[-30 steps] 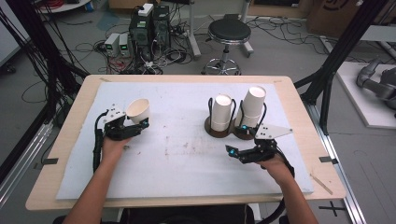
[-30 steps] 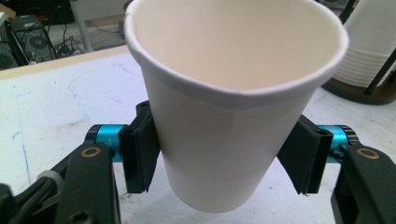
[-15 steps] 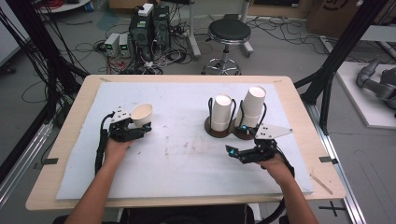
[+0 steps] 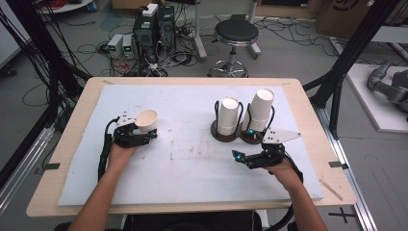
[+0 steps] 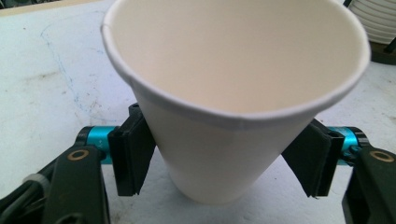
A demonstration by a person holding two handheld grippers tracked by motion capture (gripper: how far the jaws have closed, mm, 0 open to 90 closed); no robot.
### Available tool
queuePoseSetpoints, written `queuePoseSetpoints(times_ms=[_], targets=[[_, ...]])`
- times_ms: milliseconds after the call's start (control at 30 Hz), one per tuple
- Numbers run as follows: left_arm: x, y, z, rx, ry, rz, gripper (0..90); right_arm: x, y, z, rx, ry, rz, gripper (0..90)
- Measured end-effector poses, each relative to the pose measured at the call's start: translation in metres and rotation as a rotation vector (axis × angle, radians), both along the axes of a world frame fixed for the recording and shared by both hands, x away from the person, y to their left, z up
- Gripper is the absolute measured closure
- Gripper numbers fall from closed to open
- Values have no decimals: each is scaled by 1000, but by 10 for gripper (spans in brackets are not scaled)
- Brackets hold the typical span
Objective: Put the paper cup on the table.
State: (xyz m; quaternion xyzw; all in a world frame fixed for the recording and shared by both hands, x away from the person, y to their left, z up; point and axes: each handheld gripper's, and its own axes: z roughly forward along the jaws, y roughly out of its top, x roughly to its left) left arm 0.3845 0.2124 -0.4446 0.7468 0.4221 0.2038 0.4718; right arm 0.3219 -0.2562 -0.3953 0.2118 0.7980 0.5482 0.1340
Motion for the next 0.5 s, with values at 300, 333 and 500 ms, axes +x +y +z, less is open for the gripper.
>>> queuePoseSetpoints(times_ms=[300,333,500], targets=[[-5,1,2,-14,19,12,252,1,-1,0,5,0,0,195],[-5,2,1,-14,28,13,238,1,-1,0,5,-1,1,195],[-10,3,3,-11,35,22,234,0,-1,0,7,4,2,195]])
